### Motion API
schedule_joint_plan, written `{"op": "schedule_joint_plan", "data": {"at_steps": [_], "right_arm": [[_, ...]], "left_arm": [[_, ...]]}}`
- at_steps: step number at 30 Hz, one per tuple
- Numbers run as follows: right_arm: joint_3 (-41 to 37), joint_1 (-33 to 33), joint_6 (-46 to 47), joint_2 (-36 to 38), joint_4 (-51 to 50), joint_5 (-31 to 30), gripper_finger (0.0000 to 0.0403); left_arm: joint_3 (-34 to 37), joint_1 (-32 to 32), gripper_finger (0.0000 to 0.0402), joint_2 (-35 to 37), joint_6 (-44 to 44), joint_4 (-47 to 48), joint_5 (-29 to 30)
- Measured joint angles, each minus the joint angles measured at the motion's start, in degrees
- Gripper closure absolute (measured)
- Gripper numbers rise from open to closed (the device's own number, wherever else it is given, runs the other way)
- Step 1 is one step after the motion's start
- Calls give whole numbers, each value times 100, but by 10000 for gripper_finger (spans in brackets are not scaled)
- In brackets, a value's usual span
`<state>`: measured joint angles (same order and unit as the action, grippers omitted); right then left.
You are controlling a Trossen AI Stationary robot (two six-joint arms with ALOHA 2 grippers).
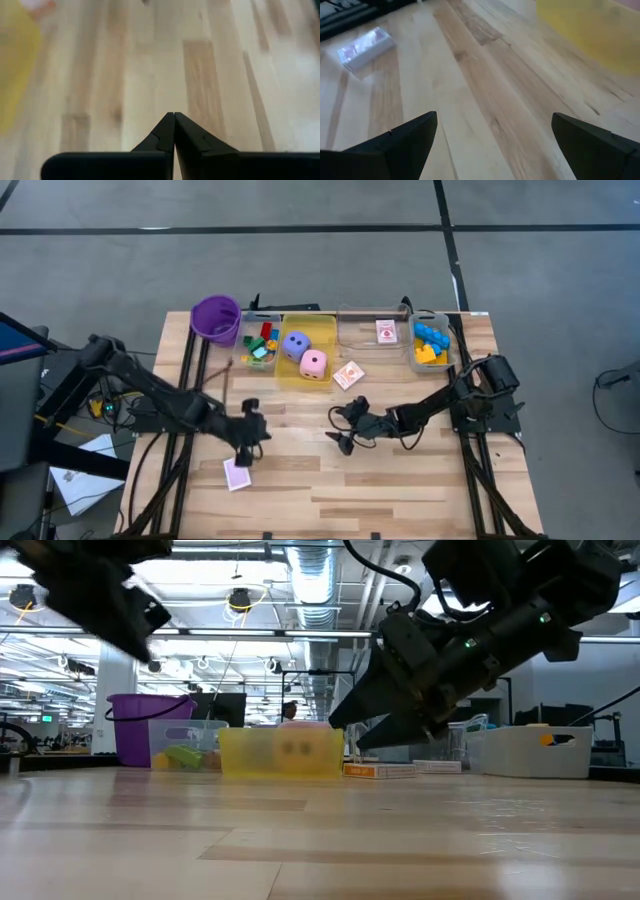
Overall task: Pick & Place Toys
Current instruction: Put the pink playing card into the transparent bin
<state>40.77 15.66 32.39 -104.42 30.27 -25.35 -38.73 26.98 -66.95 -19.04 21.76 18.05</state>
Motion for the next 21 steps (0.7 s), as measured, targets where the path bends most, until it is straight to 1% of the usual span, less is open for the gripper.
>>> {"op": "schedule_joint_plan", "data": {"at_steps": [2,3,6,9,11,14,17,21], "right_arm": [[0,0,1,0,-107,0,17],[0,1,4,0,-153,0,17],[0,2,6,0,-185,0,17],[0,7,72,1,-221,0,17],[-2,7,165,2,-273,2,17],[-2,13,295,2,-327,5,17],[-2,26,321,2,-342,24,17],[-2,44,321,2,-337,27,17]], "left_arm": [[-299,224,402,-344,-258,576,-138],[-429,326,402,-523,-451,867,-300],[-758,585,402,-962,-1193,1643,-998],[-898,811,402,-1220,-1844,1996,-1765],[-917,950,402,-1290,-2199,1959,-2136],[-917,1234,402,-1272,-2703,1925,-2203],[-917,1506,402,-1276,-2973,1944,-2078],[-860,1699,401,-1273,-3271,1879,-1823]]}}
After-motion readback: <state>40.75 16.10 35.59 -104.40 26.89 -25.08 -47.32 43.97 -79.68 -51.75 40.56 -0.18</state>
